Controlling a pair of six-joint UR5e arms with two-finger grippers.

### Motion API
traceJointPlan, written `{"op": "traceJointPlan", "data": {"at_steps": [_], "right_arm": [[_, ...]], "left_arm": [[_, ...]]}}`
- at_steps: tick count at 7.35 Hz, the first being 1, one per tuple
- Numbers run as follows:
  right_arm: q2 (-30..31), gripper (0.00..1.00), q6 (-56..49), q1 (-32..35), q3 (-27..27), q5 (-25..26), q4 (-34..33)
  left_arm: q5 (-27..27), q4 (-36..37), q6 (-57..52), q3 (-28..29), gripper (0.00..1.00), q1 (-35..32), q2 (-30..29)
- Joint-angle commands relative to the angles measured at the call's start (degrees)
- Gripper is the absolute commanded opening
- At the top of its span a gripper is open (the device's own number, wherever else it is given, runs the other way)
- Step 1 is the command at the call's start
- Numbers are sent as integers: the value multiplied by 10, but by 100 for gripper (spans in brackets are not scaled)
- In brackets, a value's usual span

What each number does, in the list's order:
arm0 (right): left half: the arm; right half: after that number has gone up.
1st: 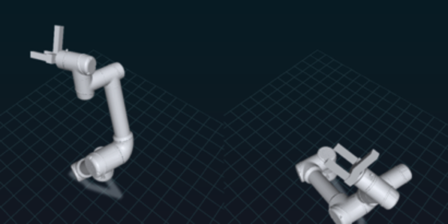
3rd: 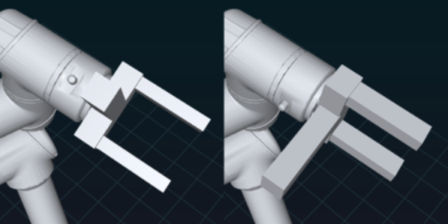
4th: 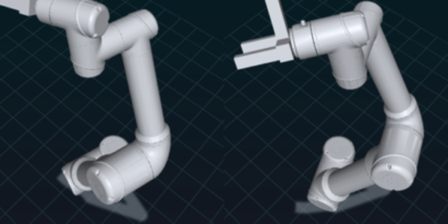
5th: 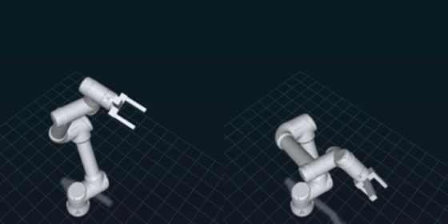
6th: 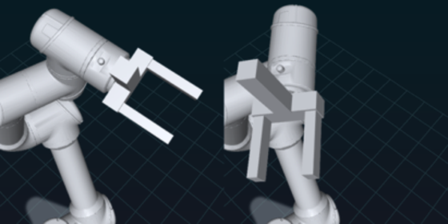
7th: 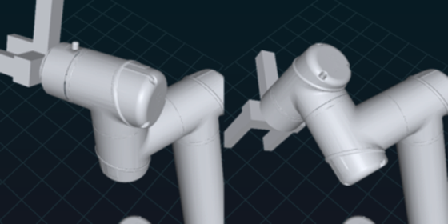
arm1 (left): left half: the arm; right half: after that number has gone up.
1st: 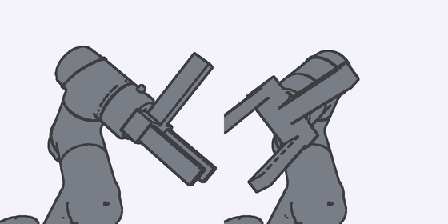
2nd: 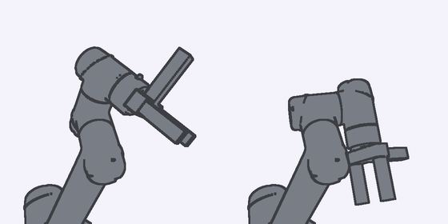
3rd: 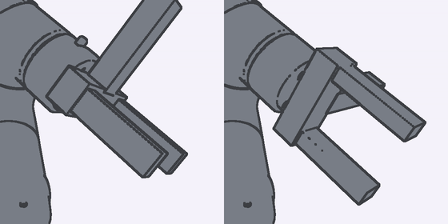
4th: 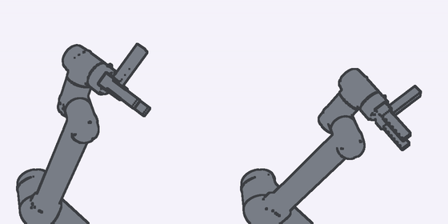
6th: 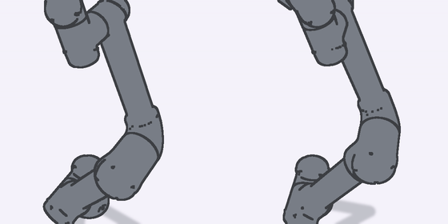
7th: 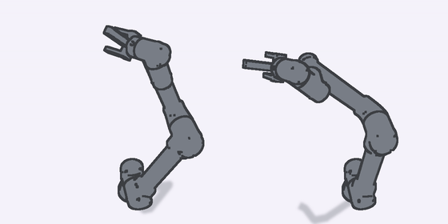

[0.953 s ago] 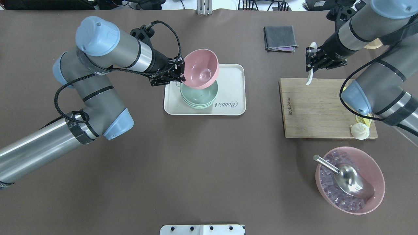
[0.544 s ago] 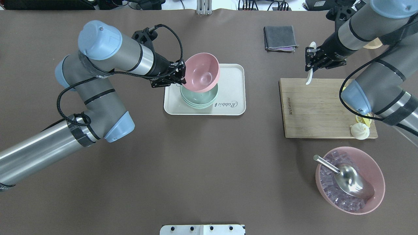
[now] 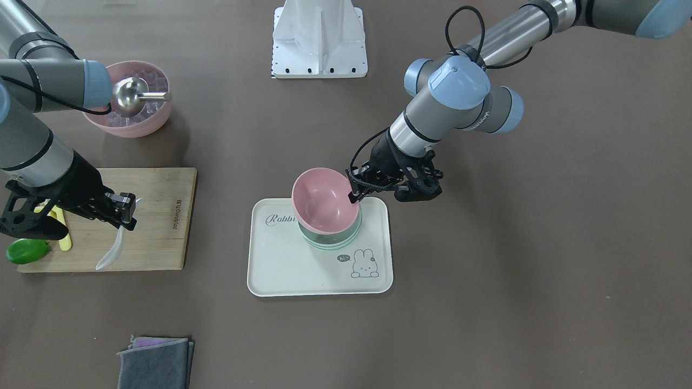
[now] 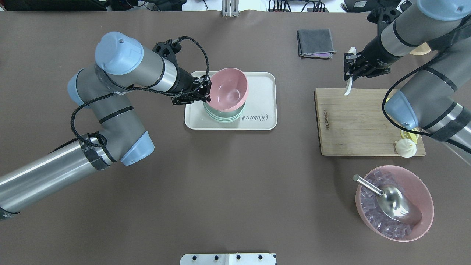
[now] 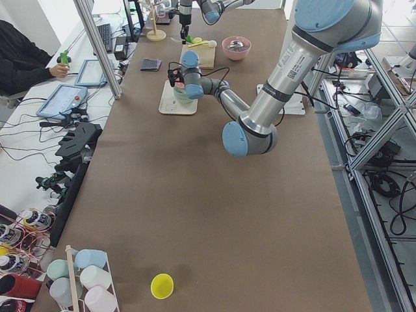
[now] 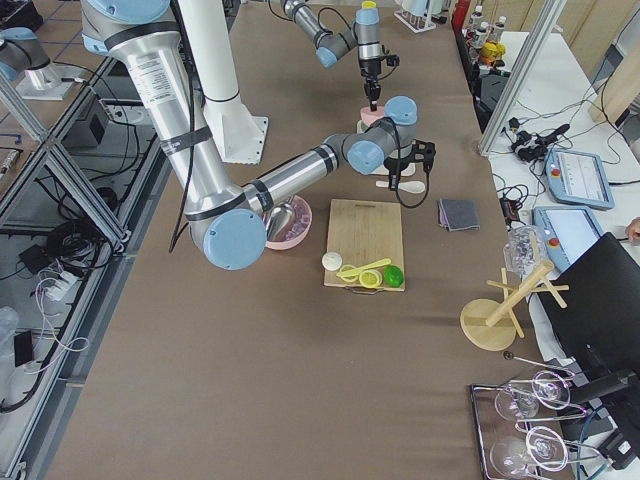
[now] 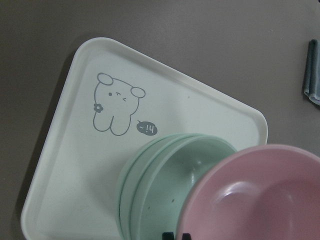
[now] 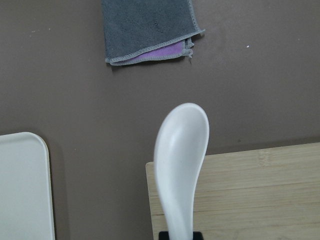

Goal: Stack pink bowl on green and place spoon
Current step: 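Carry the pink bowl with the left gripper and lower it into the green bowl, then open and withdraw the left gripper while the right gripper carries the spoon over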

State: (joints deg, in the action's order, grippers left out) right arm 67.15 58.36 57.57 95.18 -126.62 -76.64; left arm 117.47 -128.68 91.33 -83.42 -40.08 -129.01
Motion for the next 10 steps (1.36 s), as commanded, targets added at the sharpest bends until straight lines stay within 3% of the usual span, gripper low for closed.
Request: {"op": "traceJointPlan", "data": {"at_steps": [1, 3, 4, 5, 6, 10], "right_arm": [[0, 0, 0, 0, 0, 0, 0], [1, 0, 0, 0, 0, 0, 0], [0, 0, 0, 0, 0, 0, 0], [0, 0, 0, 0, 0, -1, 0], [0, 0, 1, 0, 1, -1, 0], [-10, 0, 10, 1, 16, -4, -1]], "left_arm": [[0, -1, 0, 1, 0, 1, 1], [-1, -12, 0, 2, 0, -1, 2], [-1, -31, 0, 11, 22, -2, 2], [-1, -45, 0, 19, 76, -3, 3], [-3, -46, 0, 19, 98, -3, 2], [-1, -53, 3, 19, 98, -23, 3]]}}
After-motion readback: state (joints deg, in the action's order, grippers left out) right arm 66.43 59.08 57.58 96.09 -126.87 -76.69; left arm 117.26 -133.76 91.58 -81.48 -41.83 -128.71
